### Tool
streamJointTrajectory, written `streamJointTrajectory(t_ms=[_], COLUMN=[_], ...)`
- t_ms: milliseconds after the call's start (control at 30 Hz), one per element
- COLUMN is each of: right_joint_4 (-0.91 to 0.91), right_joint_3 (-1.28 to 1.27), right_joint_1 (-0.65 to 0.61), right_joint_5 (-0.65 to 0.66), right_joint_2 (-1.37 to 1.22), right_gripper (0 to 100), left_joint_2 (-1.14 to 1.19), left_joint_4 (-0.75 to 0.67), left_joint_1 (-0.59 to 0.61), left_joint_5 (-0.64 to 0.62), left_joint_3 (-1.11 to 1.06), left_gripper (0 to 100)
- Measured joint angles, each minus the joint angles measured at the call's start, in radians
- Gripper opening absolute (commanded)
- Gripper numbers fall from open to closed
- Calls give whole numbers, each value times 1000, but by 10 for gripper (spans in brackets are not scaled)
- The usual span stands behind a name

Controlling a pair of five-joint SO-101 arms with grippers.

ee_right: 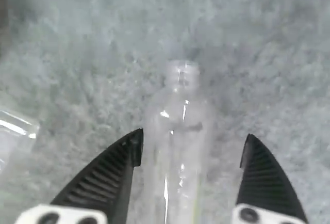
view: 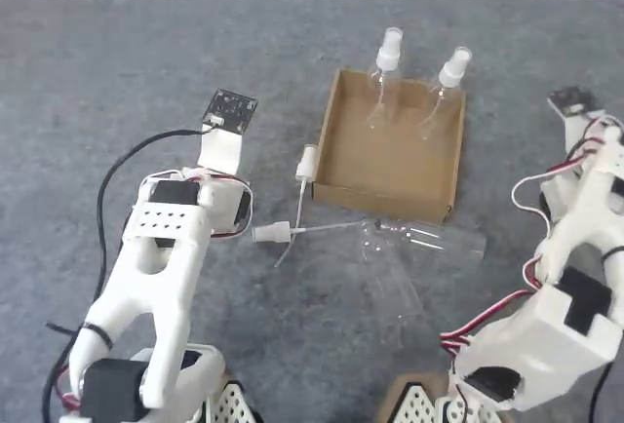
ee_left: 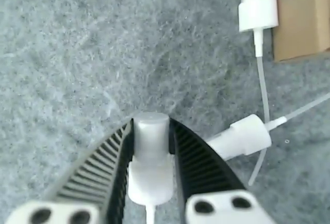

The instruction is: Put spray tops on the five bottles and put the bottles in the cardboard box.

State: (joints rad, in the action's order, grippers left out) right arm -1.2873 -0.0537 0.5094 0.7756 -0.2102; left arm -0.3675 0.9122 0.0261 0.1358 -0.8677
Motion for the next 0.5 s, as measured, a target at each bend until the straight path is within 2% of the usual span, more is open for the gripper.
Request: streamJointTrajectory(t_ms=[433,500], right_joint_4=[-44,-44], right_joint_3=[164,169], right_joint_1=[-34,-34], right_joint_5=[-49,-49], right_joint_2=[-250,-267], right_gripper=[248,222], left_joint_2=[0,0], left_joint_4=[0,0], left_joint_1=[0,0], left_joint_5=[0,0], left_joint_3=[0,0], left_gripper=[10,10])
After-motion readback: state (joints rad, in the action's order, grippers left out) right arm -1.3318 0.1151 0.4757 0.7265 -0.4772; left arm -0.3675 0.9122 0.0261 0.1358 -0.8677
